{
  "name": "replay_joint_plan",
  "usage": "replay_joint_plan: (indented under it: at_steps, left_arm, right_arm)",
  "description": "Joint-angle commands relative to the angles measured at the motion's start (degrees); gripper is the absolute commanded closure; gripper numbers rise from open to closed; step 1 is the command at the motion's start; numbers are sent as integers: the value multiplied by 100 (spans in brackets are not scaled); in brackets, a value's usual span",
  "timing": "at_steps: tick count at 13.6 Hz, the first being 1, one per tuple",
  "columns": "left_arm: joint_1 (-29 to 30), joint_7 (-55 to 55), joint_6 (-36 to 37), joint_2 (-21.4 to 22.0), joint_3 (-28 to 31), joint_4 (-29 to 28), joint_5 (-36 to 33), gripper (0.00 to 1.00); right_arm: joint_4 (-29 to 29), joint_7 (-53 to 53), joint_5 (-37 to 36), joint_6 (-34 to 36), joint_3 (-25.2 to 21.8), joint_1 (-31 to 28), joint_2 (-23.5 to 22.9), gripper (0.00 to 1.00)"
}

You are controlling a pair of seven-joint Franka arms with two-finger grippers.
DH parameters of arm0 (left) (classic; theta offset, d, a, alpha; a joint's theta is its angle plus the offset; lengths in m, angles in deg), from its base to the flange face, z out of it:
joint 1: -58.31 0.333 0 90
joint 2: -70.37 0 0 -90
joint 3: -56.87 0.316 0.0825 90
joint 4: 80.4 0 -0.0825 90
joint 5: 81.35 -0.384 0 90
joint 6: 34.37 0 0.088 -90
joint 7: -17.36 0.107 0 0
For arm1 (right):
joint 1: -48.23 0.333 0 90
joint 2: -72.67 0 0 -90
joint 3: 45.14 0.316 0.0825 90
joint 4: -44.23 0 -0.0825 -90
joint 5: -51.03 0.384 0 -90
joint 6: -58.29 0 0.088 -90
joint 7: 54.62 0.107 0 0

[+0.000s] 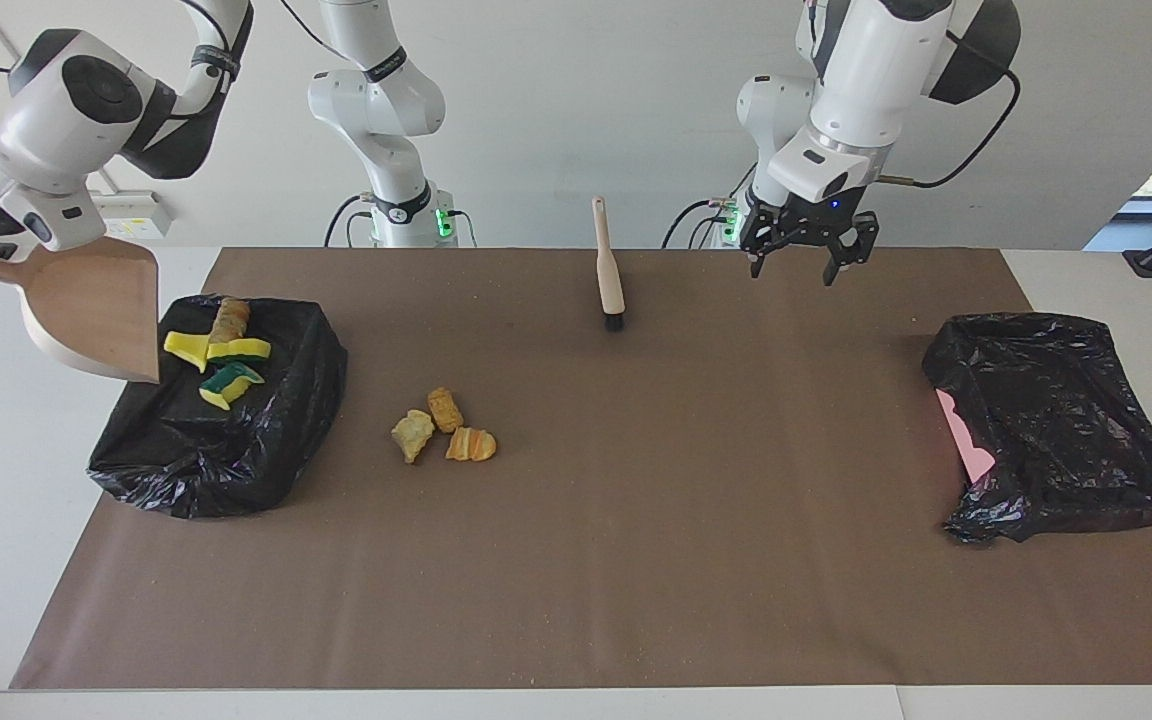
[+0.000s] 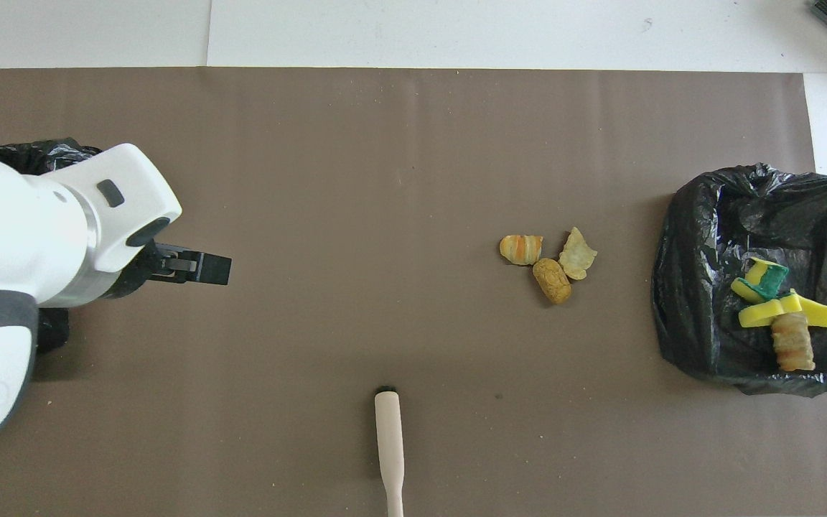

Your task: Sweep and dump trash in bin

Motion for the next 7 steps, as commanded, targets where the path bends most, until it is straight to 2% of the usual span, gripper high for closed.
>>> replay_joint_plan:
  at_steps: [1, 2, 4, 7]
  left_arm:
    - [449, 537, 809, -148, -69, 878, -128, 0]
    - [555, 565, 916, -157, -43, 1002, -112, 0]
    - [967, 740, 1109, -174, -51, 1213, -59, 0]
    - [995, 1189, 1277, -104, -17, 1267, -76, 0]
  right_arm:
    - [-29, 568, -91, 272, 266, 31, 433, 100]
    - [-29, 788, 31, 543, 424, 31, 504, 100]
    - [102, 1053, 994, 1044, 680, 40, 601, 100]
    - [138, 1912, 2025, 1687, 1146, 40, 628, 100]
